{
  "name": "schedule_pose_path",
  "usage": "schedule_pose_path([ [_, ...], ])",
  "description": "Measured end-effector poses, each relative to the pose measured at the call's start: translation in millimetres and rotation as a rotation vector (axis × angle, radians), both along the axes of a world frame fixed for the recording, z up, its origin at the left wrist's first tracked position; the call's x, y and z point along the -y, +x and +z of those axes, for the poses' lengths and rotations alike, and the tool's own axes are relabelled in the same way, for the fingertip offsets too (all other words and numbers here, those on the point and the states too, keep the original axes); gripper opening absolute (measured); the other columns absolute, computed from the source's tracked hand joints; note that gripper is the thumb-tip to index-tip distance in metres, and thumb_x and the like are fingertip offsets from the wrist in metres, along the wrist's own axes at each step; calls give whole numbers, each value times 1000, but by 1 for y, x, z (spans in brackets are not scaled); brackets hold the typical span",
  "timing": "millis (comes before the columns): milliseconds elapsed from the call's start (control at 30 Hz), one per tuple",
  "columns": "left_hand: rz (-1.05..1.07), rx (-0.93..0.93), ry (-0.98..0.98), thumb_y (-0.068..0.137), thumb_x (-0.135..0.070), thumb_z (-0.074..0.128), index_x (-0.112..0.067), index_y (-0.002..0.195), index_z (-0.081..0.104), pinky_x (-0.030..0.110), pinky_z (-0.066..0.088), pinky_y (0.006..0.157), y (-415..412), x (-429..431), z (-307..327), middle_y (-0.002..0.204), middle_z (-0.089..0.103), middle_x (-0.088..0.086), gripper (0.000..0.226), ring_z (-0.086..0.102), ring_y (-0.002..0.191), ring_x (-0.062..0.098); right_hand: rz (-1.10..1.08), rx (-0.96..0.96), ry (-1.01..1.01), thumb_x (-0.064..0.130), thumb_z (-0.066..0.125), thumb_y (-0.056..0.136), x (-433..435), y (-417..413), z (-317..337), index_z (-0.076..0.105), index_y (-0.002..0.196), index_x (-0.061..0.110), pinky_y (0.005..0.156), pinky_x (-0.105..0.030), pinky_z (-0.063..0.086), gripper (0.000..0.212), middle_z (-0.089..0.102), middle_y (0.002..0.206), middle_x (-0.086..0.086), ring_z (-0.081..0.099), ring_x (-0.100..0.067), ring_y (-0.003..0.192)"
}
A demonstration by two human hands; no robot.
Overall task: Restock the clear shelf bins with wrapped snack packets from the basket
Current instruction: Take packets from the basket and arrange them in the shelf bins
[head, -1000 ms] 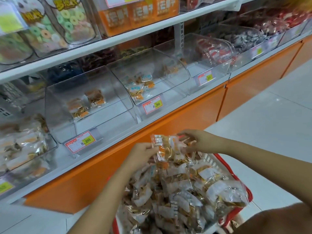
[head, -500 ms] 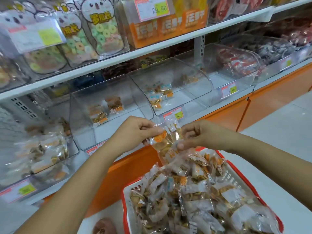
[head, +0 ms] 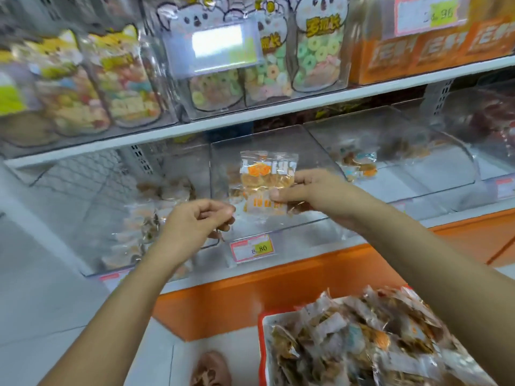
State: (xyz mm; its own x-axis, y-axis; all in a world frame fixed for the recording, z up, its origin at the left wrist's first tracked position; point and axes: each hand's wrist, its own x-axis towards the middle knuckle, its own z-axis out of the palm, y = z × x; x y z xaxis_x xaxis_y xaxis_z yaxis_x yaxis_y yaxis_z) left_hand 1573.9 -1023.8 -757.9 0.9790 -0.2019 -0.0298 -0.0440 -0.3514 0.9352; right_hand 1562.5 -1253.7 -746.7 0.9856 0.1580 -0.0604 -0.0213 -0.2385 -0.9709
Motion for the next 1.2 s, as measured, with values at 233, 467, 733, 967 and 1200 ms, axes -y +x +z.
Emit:
schedule_pose_path([
  [233,-11,-127,-204,81,-3,67,-10,97,63,20,58,64,0,-51,-2,67,70,-5,18,67,62,4,158,-26,-26,33,65,89,-79,35,-3,67,89,-3,73,-30,45,36,56,78,-8,49,-18,73],
  [467,51,-121,-263,76,1,69,-4,104,60,16,54,59,24,-101,-4,71,70,-2,30,67,64,7,232,-135,109,32,50,98,-110,59,6,62,90,8,75,-27,54,28,53,73,-4,51,-16,67],
  [733,104,-196,-576,78,-1,67,-2,101,62,30,58,80,54,-105,-21,85,73,7,23,71,78,17,15,-113,301,10,79,71,-161,95,-15,67,103,3,75,-26,48,35,72,93,-8,62,-18,82],
  [967,130,-179,-324,92,-20,61,2,97,65,22,55,61,100,-91,-18,80,67,12,22,65,60,11,-161,44,169,3,80,70,-173,134,0,69,101,3,90,-33,53,33,72,100,-10,68,-21,92],
  [1200,122,275,749,98,-30,45,-6,106,64,34,52,78,155,-97,-44,102,67,15,31,63,95,32,-182,352,-1146,17,53,87,-195,198,8,57,104,16,80,-28,41,18,61,117,-11,57,-31,112],
])
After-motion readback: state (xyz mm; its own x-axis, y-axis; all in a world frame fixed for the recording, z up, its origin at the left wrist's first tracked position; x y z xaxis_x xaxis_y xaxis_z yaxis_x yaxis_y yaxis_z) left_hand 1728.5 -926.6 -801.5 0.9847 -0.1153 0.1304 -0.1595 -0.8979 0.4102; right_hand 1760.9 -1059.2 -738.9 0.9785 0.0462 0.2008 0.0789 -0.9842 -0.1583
